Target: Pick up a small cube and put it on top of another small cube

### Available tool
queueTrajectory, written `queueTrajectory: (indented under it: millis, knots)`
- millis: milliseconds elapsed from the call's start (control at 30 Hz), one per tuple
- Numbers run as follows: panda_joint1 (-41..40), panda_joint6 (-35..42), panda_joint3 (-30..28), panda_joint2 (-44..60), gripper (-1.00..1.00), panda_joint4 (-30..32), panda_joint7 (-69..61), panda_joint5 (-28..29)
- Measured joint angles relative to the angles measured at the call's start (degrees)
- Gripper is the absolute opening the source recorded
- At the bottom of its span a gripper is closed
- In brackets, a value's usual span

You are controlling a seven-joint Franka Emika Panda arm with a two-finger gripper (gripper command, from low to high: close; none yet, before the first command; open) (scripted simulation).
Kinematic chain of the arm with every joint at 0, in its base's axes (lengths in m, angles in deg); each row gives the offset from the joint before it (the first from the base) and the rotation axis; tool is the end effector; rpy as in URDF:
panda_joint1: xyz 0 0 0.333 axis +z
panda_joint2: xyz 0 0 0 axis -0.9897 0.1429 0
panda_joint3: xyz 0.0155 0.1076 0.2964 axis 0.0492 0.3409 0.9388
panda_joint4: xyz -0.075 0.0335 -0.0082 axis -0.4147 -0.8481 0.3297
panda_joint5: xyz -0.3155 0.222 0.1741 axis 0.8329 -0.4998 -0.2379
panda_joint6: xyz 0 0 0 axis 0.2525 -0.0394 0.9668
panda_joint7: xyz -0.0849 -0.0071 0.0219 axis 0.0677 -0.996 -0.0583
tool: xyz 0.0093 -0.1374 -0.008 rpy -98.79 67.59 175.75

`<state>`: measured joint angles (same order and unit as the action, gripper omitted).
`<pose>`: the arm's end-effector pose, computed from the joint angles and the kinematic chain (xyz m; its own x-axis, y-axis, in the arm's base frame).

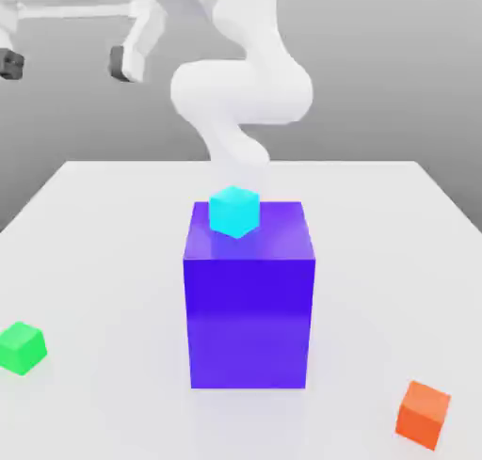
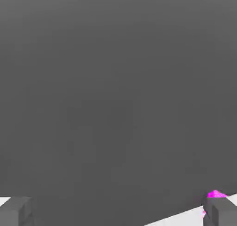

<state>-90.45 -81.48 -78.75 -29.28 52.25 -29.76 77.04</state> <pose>0.5653 -0.1457 0.4857 0.3522 -0.9001 0.2564 -0.8464 -0.4233 -0.3233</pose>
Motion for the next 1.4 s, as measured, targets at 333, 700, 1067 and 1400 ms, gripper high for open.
queueTrajectory:
  millis: [333, 700, 1067, 1400]
  knots:
    - [-5.8, -2.8, -3.1, 20.9, 0.0, -5.8, 0.5, -4.1]
    - [-13.0, -7.2, -3.7, 44.1, 0.0, -12.2, -0.3, -10.3]
    - [-13.7, -9.7, -3.1, 48.0, -1.0, -13.2, -0.9, -11.3]
    - [-14.7, -8.4, -8.2, 31.0, -1.0, 2.6, -2.4, -8.3]
